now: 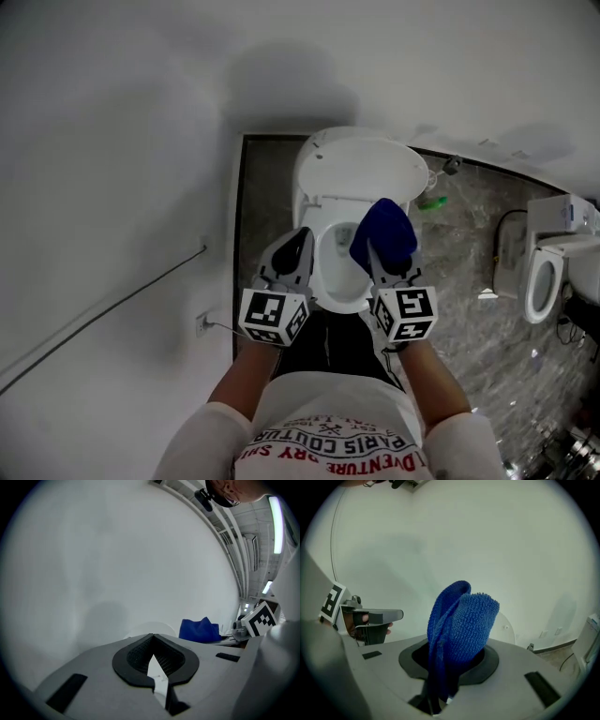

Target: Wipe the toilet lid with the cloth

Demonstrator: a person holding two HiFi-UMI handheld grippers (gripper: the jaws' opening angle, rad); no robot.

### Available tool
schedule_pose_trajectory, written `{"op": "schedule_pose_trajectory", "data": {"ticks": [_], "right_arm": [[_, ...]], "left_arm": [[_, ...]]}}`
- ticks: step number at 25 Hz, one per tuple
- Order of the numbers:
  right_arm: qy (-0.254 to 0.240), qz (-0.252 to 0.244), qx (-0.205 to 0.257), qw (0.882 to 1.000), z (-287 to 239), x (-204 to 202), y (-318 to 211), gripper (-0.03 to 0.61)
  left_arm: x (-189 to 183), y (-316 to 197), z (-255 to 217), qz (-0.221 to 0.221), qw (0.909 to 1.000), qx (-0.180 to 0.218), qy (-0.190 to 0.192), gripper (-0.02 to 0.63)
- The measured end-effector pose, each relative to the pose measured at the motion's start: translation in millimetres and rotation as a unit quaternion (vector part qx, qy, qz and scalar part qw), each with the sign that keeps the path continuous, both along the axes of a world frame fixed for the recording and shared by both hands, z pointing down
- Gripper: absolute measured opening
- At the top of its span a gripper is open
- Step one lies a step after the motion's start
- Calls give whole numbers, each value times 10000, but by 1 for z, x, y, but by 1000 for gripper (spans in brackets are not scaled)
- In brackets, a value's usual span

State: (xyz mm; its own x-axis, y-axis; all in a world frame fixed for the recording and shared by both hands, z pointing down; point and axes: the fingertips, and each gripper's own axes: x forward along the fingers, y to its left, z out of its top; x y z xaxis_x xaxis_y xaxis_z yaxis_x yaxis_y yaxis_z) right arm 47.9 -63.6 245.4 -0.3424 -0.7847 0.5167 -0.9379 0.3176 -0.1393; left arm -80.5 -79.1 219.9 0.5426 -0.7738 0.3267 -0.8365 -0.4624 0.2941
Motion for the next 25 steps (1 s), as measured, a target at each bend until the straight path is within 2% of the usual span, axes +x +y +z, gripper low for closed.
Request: {"op": "schedule_pose_trajectory", "data": {"ticks": [7, 15, 20, 25], "right_arm": [[180, -517, 179, 9983, 45, -15, -61, 98], [273, -1061, 553, 9924, 95, -50, -115, 98], [162, -1263, 794, 9887, 105, -73, -139, 98], [159, -1337, 986, 9860, 109, -85, -155, 98]], "left_arm": [[-1, -35, 34, -265, 9996, 28, 98, 6], [-13, -53, 100, -520, 9984, -198, 82, 6], [-22, -59, 115, -853, 9959, -187, 239, 6], [-21, -51, 127, -982, 9941, -266, 378, 6]]}}
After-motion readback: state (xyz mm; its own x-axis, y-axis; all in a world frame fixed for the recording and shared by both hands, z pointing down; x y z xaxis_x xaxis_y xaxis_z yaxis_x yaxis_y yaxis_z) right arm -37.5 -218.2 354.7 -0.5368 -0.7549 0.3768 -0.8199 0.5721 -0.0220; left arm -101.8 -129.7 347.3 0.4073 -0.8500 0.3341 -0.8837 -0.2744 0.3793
